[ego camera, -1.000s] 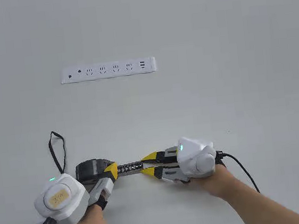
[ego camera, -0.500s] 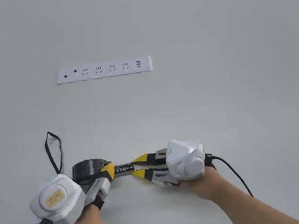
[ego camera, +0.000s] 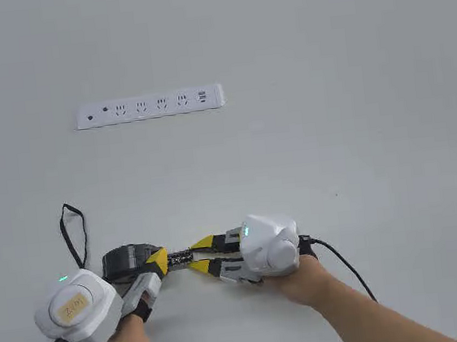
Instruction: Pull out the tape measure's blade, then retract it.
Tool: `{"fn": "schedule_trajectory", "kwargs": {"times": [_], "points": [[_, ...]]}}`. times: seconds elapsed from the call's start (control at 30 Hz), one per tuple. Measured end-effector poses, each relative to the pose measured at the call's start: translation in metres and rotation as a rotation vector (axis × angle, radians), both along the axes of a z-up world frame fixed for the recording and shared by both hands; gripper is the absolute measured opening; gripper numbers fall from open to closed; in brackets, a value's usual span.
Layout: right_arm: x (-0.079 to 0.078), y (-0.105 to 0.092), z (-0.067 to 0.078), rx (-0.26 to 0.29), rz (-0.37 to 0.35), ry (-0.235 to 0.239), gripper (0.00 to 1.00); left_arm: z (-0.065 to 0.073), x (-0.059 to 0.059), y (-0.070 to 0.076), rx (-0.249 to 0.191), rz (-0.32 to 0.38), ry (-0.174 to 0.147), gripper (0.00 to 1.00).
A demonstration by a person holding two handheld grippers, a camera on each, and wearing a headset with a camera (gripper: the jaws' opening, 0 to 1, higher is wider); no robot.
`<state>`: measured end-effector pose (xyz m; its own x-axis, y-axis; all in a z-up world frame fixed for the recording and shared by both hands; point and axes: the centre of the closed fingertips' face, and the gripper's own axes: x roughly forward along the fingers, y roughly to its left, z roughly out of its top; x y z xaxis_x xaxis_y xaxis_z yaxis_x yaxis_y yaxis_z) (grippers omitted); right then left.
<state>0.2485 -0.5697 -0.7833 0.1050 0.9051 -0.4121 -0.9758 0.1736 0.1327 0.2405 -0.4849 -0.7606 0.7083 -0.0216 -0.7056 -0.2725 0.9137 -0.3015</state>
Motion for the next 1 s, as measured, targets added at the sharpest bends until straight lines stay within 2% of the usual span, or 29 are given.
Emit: {"fn": "schedule_trajectory", "kwargs": {"times": [1.0], "points": [[0.000, 0.020, 0.001, -0.005, 0.026, 0.003, 0.11, -0.001, 0.000, 0.000, -0.013, -0.005, -0.002, 0.58]]}}
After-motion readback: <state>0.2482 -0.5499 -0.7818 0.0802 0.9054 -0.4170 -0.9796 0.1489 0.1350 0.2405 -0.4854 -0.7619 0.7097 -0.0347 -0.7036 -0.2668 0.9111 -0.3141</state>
